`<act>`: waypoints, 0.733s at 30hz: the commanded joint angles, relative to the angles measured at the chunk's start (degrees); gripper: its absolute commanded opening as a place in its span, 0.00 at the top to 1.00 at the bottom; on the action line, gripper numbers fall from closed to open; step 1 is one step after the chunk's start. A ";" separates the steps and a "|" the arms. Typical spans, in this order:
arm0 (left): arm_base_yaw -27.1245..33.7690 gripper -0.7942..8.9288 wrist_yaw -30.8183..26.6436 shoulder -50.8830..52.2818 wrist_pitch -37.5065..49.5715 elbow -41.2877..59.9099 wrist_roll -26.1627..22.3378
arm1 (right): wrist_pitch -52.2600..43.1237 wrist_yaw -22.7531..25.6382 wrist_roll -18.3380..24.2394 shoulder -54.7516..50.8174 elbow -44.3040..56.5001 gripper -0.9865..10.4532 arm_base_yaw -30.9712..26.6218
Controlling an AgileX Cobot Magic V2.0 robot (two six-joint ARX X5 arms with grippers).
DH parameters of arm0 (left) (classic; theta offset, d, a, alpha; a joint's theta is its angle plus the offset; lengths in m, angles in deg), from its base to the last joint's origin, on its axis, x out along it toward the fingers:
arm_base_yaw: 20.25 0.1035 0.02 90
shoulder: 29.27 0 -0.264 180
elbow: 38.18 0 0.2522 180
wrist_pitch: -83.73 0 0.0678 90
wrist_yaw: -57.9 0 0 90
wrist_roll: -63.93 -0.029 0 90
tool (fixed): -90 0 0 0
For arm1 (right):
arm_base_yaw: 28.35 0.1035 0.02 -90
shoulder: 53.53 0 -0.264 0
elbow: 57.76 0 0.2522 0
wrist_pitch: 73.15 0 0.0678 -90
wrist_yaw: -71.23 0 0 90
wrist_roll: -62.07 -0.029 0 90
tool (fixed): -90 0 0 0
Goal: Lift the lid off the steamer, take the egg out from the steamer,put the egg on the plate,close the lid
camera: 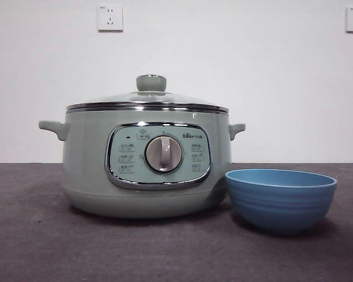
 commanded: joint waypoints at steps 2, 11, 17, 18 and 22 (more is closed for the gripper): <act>0.13 0.93 3.50 0.22 -0.37 -1.86 4.72 | -0.70 -1.81 -6.40 0.02 -0.26 0.92 0.07; 0.15 0.93 9.75 -0.87 -7.78 -12.09 9.79 | -0.09 -11.08 -9.79 2.82 -8.87 0.92 0.13; 0.13 0.93 13.94 -4.20 -16.13 -21.88 9.53 | 6.38 -18.08 -6.23 11.54 -20.83 0.92 0.13; 0.15 0.93 14.71 -4.96 -17.16 -23.32 9.49 | 8.17 -19.04 -4.94 13.20 -22.99 0.92 0.13; 0.13 0.93 19.43 -8.79 -20.83 -29.73 6.84 | 16.94 -24.20 1.62 21.14 -33.00 0.92 0.13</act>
